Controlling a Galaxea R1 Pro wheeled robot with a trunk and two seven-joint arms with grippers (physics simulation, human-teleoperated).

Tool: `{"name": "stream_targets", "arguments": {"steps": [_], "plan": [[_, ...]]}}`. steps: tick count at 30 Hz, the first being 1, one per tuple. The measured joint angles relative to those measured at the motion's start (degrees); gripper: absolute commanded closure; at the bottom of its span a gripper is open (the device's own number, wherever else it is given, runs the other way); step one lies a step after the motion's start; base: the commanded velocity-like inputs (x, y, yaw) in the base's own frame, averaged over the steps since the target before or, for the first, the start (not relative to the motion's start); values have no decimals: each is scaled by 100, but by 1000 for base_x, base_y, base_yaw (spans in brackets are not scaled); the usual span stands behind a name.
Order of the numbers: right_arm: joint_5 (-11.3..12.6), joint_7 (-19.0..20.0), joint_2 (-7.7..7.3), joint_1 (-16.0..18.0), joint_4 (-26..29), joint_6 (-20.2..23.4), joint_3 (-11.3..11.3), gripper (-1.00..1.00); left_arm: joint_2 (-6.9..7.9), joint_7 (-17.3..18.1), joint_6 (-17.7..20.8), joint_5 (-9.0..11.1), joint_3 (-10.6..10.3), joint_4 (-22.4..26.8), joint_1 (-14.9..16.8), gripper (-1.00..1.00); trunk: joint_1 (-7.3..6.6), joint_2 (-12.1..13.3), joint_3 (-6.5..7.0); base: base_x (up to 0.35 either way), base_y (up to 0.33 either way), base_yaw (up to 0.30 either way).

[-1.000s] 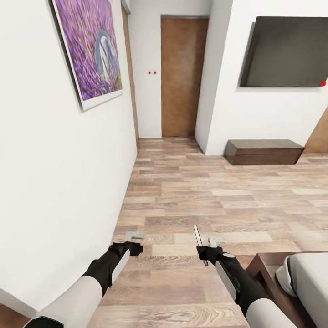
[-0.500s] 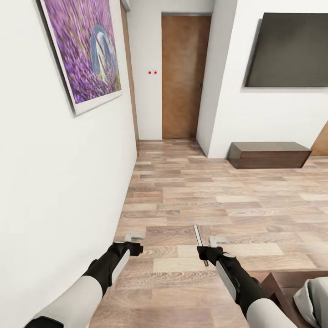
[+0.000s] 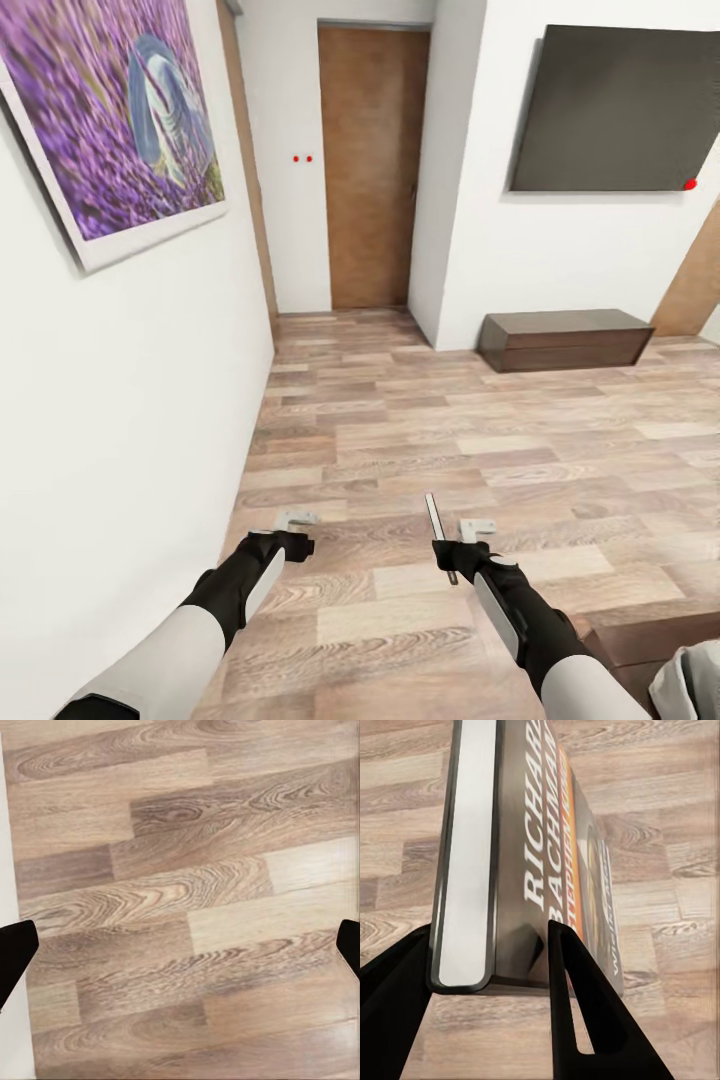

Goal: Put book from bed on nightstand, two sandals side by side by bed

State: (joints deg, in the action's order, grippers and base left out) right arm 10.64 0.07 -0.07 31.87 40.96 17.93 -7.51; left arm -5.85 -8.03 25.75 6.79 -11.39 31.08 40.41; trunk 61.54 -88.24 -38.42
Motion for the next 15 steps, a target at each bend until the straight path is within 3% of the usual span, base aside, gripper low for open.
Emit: {"name": "stream_targets", "arguments": {"steps": [15], "plan": [[-2, 1, 0, 1, -1, -6, -1, 100, 1, 0, 1, -1, -3, 1, -1, -100, 0, 0, 0, 338, 0, -22]]}}
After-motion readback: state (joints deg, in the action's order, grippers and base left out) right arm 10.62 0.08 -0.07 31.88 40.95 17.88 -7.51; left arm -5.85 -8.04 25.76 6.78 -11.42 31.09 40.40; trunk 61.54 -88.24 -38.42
